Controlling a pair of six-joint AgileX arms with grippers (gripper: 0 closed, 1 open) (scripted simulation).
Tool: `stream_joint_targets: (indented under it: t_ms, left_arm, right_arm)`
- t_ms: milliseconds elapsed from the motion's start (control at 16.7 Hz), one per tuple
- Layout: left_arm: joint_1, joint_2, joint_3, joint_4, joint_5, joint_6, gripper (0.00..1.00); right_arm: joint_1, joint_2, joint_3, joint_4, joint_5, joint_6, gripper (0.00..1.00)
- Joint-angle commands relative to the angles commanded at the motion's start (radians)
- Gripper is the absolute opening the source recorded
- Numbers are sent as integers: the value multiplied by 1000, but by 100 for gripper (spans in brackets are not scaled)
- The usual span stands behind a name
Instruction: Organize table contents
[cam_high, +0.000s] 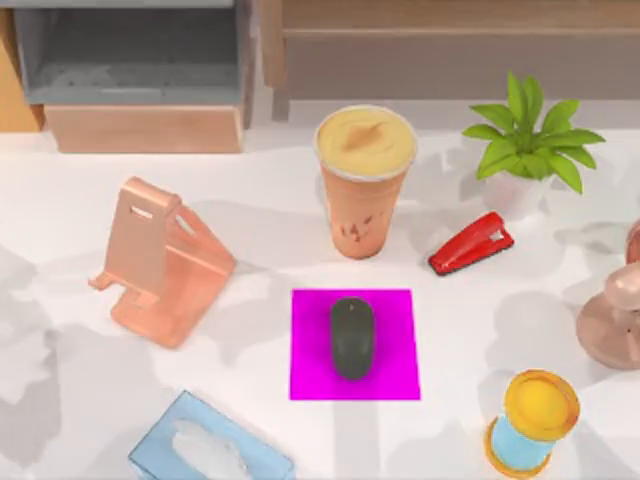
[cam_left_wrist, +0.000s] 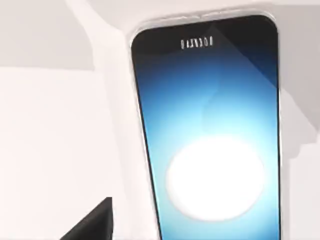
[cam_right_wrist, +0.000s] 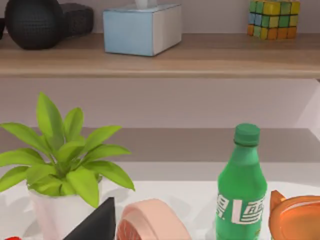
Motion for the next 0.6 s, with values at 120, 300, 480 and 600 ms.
stream_joint_targets:
  t_ms: [120,300,480,600]
  left_arm:
    - [50,10,-21,5,-21,-52,100]
    - [60,13,-24,6,-26,-62,100]
    - [57,11,-24,8,-24,-61,100]
    - [59,31,-47,44,-25,-63,100]
  right_arm:
    - [0,0,0,0,0,0,100]
    - [0,0,0,0,0,0,100]
    - [0,0,0,0,0,0,100]
    - [0,0,0,0,0,0,100]
